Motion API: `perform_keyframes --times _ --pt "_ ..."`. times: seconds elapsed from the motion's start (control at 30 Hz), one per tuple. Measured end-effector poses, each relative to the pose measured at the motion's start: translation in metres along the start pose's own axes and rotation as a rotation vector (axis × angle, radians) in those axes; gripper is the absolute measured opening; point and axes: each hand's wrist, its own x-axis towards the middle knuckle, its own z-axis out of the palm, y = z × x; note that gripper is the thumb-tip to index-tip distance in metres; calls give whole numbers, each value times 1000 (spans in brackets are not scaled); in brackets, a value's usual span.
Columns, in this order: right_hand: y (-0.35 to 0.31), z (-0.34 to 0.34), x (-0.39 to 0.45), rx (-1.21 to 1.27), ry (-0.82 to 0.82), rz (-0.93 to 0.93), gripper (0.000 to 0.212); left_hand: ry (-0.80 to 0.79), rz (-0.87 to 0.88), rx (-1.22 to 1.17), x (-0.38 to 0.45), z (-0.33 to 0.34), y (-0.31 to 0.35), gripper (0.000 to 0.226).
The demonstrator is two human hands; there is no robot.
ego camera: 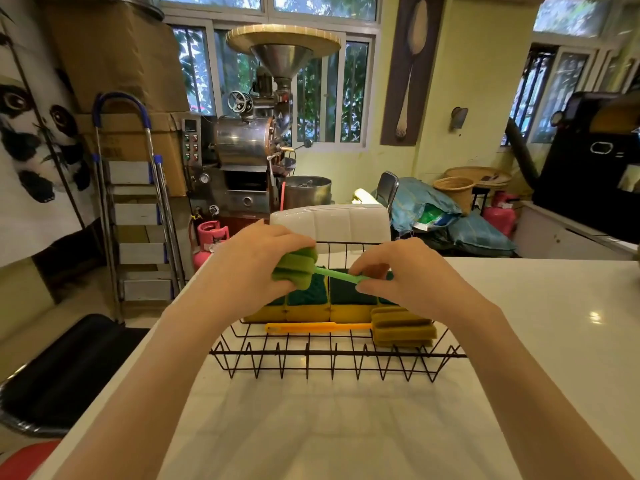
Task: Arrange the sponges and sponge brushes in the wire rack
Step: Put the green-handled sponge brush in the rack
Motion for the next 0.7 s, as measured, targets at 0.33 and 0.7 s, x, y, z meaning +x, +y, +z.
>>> perform_keyframes --times 0.33,0.7 --pt "8 4 -2 9 -363 106 20 -453 -165 -222 -2 16 -19 50" --pt "-9 44 1 -91 -573 124 20 -837 -252 -98 -6 38 -29 47"
